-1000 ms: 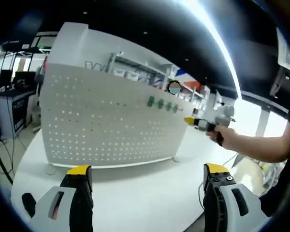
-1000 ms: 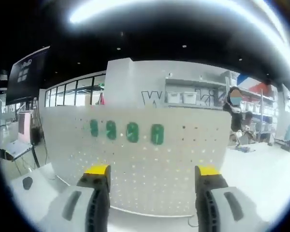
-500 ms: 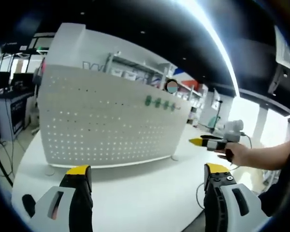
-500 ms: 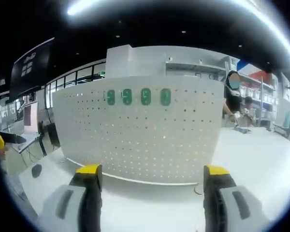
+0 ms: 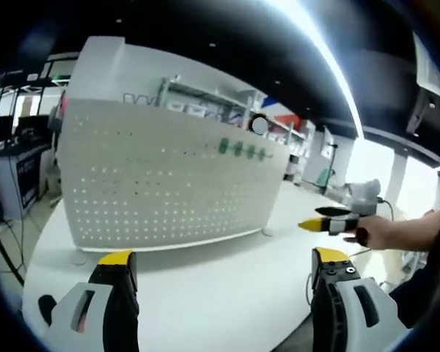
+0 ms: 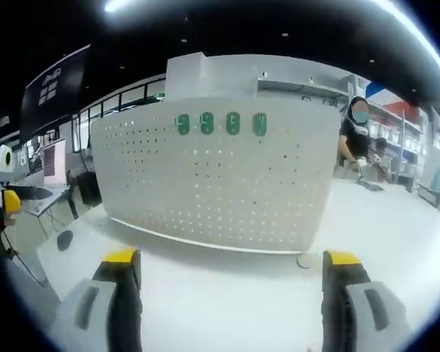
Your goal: Insert the hook assembly into the mounting plate slot until the hook locks in place.
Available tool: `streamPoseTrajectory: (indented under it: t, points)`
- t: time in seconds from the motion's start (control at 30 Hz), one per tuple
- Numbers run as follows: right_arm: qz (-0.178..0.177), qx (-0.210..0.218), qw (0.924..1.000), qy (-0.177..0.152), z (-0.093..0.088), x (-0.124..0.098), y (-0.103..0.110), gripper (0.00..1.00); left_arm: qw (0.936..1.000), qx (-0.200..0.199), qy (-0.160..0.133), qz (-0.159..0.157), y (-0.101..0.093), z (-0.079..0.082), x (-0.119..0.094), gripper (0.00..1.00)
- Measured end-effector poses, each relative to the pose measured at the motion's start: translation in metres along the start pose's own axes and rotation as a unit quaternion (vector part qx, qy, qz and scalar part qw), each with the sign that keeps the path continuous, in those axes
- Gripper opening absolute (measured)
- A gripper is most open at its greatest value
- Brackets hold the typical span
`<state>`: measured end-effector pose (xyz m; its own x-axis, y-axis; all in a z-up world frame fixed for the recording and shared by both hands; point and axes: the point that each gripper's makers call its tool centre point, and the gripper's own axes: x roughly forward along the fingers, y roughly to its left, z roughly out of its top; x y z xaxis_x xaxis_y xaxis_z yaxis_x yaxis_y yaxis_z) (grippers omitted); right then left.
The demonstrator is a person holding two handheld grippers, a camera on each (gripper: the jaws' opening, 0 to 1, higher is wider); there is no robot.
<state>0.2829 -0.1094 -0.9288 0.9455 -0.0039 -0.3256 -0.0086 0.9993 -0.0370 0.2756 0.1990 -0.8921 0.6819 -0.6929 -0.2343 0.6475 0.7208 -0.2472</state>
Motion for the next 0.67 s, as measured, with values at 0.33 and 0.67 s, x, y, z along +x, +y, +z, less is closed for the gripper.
streamPoseTrajectory:
  t: [0.33,0.67]
  points:
    - [0.007,0.006,0.9999,0.007,-0.011,-0.023,0.009,1.00,1.0000,0.000,0.002,0.003,0.000,-0.002,-0.006,1.00]
    - [0.021,0.014,0.9994,0.024,-0.026,-0.037,0.021,1.00,0.9999,0.001,0.008,0.008,0.001,-0.009,-0.013,1.00]
